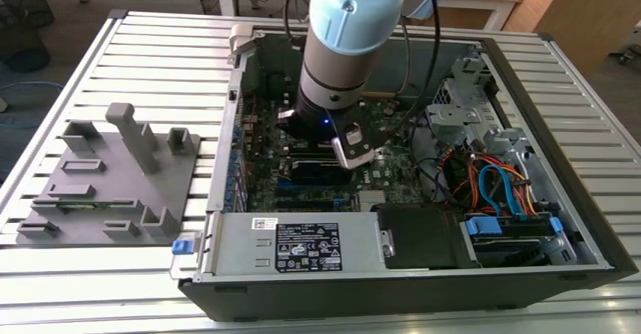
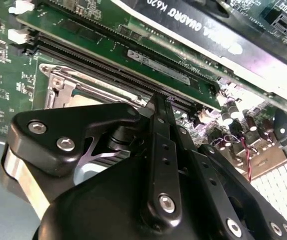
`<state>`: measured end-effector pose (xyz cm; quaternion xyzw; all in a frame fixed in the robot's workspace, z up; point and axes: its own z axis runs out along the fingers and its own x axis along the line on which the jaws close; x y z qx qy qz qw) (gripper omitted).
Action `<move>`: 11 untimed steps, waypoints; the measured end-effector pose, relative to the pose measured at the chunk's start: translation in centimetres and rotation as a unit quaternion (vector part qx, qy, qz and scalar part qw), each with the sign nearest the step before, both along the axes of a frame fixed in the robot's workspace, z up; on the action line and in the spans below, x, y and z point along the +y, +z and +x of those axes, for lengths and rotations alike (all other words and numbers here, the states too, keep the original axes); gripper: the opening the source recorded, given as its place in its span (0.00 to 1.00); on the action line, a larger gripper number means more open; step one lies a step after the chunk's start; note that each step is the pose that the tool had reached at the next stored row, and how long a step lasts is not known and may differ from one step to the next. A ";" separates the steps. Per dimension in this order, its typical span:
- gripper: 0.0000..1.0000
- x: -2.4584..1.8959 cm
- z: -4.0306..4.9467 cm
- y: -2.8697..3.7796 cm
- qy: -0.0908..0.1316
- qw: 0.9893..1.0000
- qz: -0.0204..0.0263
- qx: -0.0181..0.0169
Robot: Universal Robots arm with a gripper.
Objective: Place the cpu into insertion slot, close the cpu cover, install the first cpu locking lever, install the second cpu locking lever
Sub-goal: 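Install the second cpu locking lever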
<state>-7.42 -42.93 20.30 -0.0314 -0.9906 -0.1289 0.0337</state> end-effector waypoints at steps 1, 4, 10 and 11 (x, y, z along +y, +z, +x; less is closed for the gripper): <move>0.10 0.00 -0.03 -0.11 0.000 1.000 0.001 0.000; 0.10 0.00 -0.30 -0.34 0.000 1.000 0.008 0.000; 0.10 0.00 -0.36 -0.74 0.000 1.000 0.016 0.000; 0.10 0.00 -0.36 -0.78 0.000 1.000 0.017 0.000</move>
